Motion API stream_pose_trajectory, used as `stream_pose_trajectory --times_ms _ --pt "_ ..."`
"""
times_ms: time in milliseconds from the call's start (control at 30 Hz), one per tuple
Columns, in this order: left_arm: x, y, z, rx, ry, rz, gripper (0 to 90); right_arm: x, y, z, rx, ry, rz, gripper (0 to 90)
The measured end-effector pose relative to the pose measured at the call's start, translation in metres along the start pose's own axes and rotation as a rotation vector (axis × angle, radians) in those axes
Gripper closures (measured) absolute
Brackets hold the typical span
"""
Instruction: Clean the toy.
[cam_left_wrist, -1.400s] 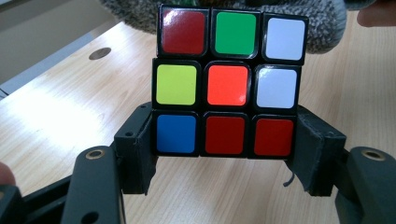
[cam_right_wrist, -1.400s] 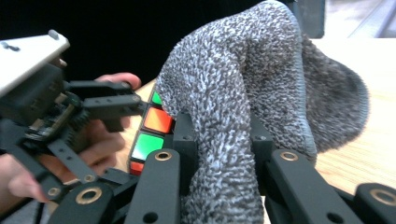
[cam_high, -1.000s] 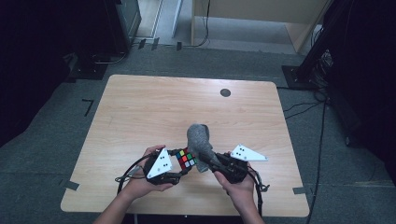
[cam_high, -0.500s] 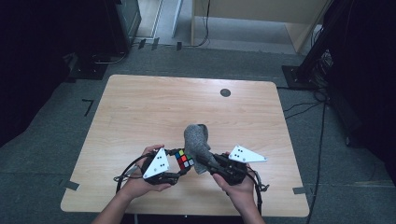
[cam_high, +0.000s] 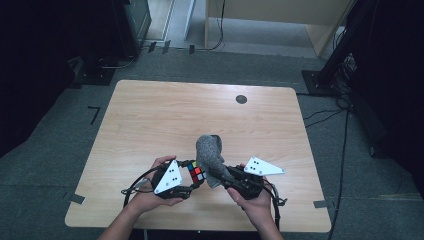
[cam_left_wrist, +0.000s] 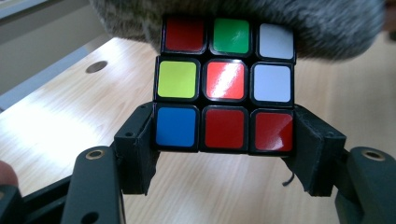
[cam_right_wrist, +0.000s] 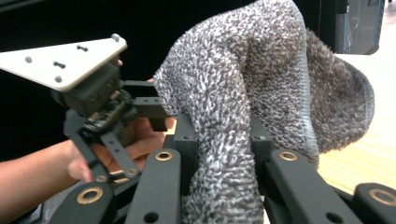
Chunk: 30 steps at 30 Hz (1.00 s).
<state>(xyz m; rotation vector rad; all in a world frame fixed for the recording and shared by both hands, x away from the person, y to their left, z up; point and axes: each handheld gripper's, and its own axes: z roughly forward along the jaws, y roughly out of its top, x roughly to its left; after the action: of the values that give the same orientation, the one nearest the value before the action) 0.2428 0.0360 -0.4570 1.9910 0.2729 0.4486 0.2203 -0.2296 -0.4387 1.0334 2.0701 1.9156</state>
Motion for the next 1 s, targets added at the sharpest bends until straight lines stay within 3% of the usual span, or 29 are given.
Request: stream_pose_trajectory --times_ms 67,167,233,333,433,567,633,667,733,833,867,933,1000 --pt "0.003 0.001 -0.005 -0.032 -0.02 -0.025 34.2 -0.011 -0.004 -0.002 0.014 -0.052 0.045 73.9" --pt "0.007 0.002 -0.007 -0.052 -0.015 -0.044 34.2 -0.025 -0.01 -0.005 0.056 -0.133 0.091 73.9" --pt "0.006 0.0 -0.005 -0.027 0.005 -0.025 34.2 -0.023 -0.009 -0.006 0.027 -0.11 0.1 73.8" --pt "0.003 -0.002 0.001 0.007 0.011 0.001 34.2 -0.004 -0.001 -0.003 -0.015 -0.03 0.045 73.7" --pt "0.003 0.0 -0.002 -0.005 0.004 -0.009 34.2 0.003 -0.001 0.001 0.002 -0.05 0.014 73.6" --pt "0.009 0.001 -0.01 -0.059 -0.01 -0.055 34.2 -0.018 -0.009 -0.001 0.08 -0.149 0.101 73.7" --pt "0.011 0.001 -0.01 -0.063 -0.003 -0.059 34.2 -0.024 -0.011 -0.005 0.053 -0.141 0.14 73.7" --pt "0.011 0.0 -0.009 -0.049 0.006 -0.048 34.2 -0.022 -0.009 -0.007 0.026 -0.119 0.138 73.7" --pt "0.009 -0.004 -0.004 0.0 0.026 -0.013 34.3 -0.012 -0.003 -0.007 -0.001 -0.094 0.084 73.7" --pt "0.005 -0.005 -0.001 0.003 0.005 -0.008 34.3 0.003 -0.002 0.003 0.028 -0.069 0.019 73.7" --pt "0.005 -0.004 -0.001 0.003 0.014 -0.004 34.3 0.004 -0.005 0.005 0.032 -0.076 0.013 73.8" --pt "0.008 -0.003 -0.005 -0.026 -0.004 -0.027 34.3 -0.004 -0.008 0.004 0.034 -0.094 0.054 73.9" --pt "0.012 0.0 -0.012 -0.075 -0.013 -0.064 34.3 -0.015 -0.011 0.0 0.065 -0.191 0.042 74.1"
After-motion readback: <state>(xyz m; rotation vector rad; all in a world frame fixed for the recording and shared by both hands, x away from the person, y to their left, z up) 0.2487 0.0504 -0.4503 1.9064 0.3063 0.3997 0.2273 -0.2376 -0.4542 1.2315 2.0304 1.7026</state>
